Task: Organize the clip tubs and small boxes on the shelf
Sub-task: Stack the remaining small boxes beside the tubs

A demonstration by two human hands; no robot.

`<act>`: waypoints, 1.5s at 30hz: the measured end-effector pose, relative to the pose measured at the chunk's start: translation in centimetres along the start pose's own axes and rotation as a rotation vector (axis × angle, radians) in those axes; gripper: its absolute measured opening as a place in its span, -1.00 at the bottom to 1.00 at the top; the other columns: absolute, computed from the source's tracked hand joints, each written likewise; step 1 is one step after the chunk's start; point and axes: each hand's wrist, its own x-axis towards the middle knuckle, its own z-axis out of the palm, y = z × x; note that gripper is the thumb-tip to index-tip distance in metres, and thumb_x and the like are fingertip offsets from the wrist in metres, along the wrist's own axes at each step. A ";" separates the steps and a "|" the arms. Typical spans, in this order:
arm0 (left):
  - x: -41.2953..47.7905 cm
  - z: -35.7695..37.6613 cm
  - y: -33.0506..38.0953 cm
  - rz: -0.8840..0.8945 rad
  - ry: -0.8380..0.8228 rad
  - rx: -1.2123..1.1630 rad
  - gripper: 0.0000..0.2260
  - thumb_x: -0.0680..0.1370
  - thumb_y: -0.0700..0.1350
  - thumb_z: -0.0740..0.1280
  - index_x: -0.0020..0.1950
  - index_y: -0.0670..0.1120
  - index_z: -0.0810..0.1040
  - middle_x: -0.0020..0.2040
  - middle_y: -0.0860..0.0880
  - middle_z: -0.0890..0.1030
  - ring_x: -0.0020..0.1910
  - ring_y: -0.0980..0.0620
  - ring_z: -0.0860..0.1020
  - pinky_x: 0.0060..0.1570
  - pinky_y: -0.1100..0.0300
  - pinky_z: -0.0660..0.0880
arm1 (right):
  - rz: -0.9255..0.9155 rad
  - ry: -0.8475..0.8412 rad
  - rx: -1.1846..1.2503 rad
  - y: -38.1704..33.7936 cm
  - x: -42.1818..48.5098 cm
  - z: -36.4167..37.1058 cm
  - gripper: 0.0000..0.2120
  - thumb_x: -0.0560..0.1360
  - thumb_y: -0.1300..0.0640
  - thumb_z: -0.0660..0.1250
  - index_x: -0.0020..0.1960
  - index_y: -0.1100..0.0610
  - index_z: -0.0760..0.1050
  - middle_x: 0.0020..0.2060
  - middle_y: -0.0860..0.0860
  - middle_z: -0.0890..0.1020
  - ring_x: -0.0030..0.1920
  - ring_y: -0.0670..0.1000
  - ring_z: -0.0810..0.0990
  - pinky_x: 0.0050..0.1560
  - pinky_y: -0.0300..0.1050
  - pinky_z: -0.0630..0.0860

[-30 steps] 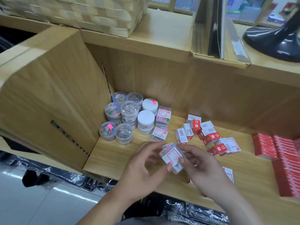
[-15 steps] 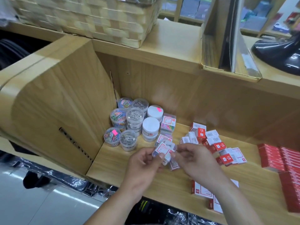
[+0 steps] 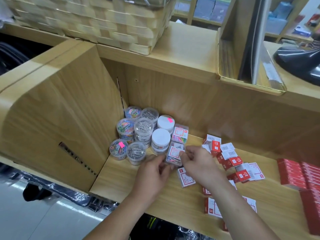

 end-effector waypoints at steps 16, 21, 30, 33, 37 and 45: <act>-3.3 0.4 0.9 0.168 -0.033 0.042 -0.76 0.54 -0.03 0.42 0.19 0.12 0.55 -0.15 0.14 0.58 -0.19 0.12 0.56 -0.17 0.13 0.55 | -0.067 0.230 0.082 3.8 -5.1 -4.3 -0.85 0.57 0.08 0.39 0.12 0.02 0.65 -0.17 -0.25 0.67 -0.21 -0.32 0.60 -0.19 -0.47 0.44; -3.1 2.0 2.7 0.144 -0.149 0.148 -0.57 0.49 0.21 0.39 0.33 0.19 0.44 -0.15 0.15 0.59 -0.16 0.10 0.56 -0.19 0.14 0.53 | -0.075 0.271 0.061 4.9 -7.5 -3.7 -0.83 0.53 0.13 0.43 -0.09 -0.17 0.62 -0.28 -0.33 0.65 -0.19 -0.38 0.57 -0.21 -0.46 0.44; -3.2 2.1 3.1 -0.012 -0.278 0.025 -0.61 0.36 0.27 0.46 0.12 0.22 0.51 -0.24 0.15 0.58 -0.31 0.18 0.51 -0.23 0.13 0.54 | 0.052 0.386 0.080 8.4 -9.8 -4.5 -0.89 0.46 -0.01 0.49 -0.07 -0.20 0.61 -0.16 -0.25 0.68 -0.15 -0.19 0.63 -0.05 0.05 0.60; -4.2 2.6 4.6 -0.040 -0.405 -0.060 -0.30 0.20 0.30 0.56 0.29 0.40 0.40 0.02 0.27 0.53 -0.11 0.31 0.51 -0.01 0.27 0.54 | 0.043 0.358 0.021 9.8 -10.5 -5.8 -0.69 0.41 0.01 0.55 0.14 -0.08 0.64 0.04 -0.22 0.66 0.09 -0.09 0.62 0.13 0.02 0.56; -4.5 3.4 5.0 0.060 -0.430 0.085 -0.05 0.14 0.27 0.62 0.47 0.24 0.31 0.21 0.34 0.28 0.05 0.35 0.43 0.14 0.33 0.47 | 0.012 0.070 -0.256 11.1 -12.6 -6.2 -0.14 0.31 -0.15 0.57 0.52 -0.24 0.26 0.46 -0.27 0.23 0.53 -0.11 0.12 0.45 -0.16 0.27; -4.2 7.6 6.5 0.037 -0.438 0.091 -0.10 0.34 0.12 0.60 0.59 0.06 0.26 0.34 0.32 0.23 0.09 0.19 0.49 0.18 0.23 0.53 | 0.072 0.165 -0.318 15.0 -12.8 -6.7 -0.40 0.49 0.04 0.40 0.48 -0.23 0.35 0.56 -0.19 0.21 0.58 -0.11 0.10 0.45 -0.18 0.28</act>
